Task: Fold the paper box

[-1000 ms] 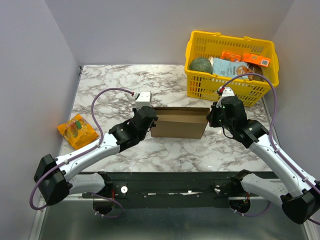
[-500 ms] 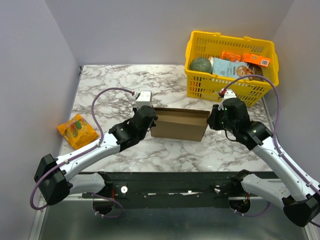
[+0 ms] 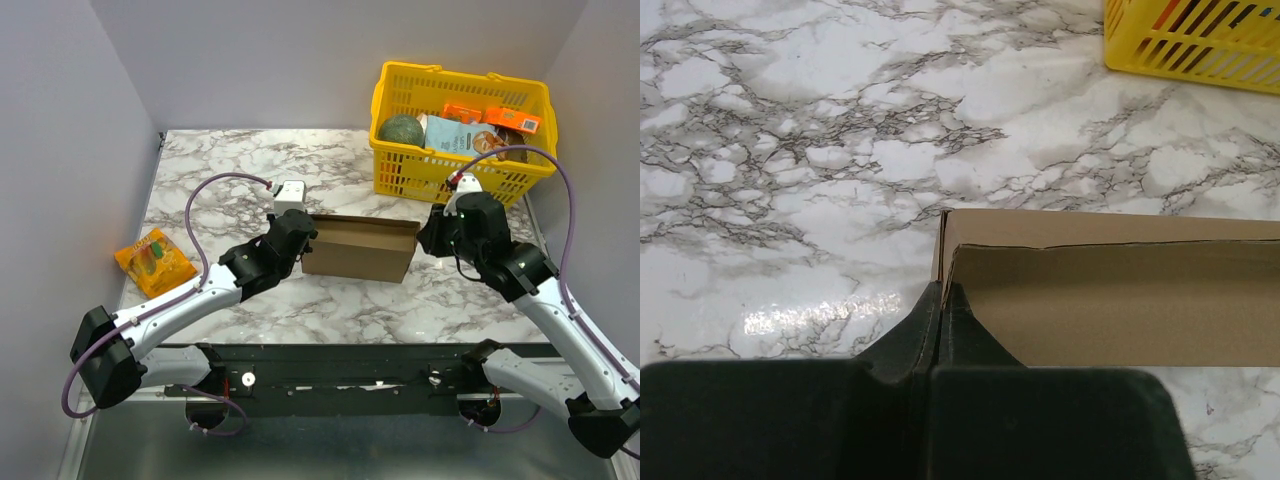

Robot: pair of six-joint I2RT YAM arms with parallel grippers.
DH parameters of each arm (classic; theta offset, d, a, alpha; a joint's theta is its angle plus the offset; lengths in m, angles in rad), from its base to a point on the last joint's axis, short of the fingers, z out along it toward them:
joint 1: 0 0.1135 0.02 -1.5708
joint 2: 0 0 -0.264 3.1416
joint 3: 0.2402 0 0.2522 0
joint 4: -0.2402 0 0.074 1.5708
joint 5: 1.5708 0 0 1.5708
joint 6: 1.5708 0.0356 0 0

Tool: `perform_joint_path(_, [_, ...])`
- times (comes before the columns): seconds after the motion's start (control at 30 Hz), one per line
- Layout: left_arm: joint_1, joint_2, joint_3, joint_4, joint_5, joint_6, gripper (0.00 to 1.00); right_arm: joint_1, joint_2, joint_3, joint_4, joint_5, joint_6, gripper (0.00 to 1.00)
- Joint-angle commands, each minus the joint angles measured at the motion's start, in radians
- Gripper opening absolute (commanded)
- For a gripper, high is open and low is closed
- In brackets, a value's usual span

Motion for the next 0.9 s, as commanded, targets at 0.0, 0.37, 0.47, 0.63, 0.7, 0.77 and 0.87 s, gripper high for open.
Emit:
perform_joint_path(0.0, [0.007,0.075,-0.069,-0.295,0.082,0.016,0.0,0.003,0.021,-0.005,0.005,-0.022,-0.013,0.31])
perform_joint_path(0.37, [0.006,0.087,-0.06,-0.289,0.089,0.022,0.0,0.015,0.05,-0.029,0.048,-0.014,-0.003,0.18])
perform_joint_path(0.47, [0.007,0.089,-0.059,-0.284,0.093,0.024,0.0,0.02,0.055,-0.044,0.047,0.0,0.0,0.08])
perform_joint_path(0.63, [0.007,0.083,-0.054,-0.287,0.099,0.014,0.0,0.046,0.053,-0.066,0.045,0.04,0.01,0.01])
perform_joint_path(0.7, [0.007,0.072,-0.051,-0.285,0.1,0.013,0.0,0.061,0.056,-0.078,0.033,0.066,0.018,0.01])
perform_joint_path(0.77, [0.007,0.061,-0.046,-0.284,0.102,0.011,0.03,0.073,0.055,-0.094,0.03,0.095,0.026,0.01])
perform_joint_path(0.87, [0.007,0.03,-0.043,-0.276,0.105,0.016,0.22,0.08,0.05,-0.118,0.03,0.126,0.039,0.01])
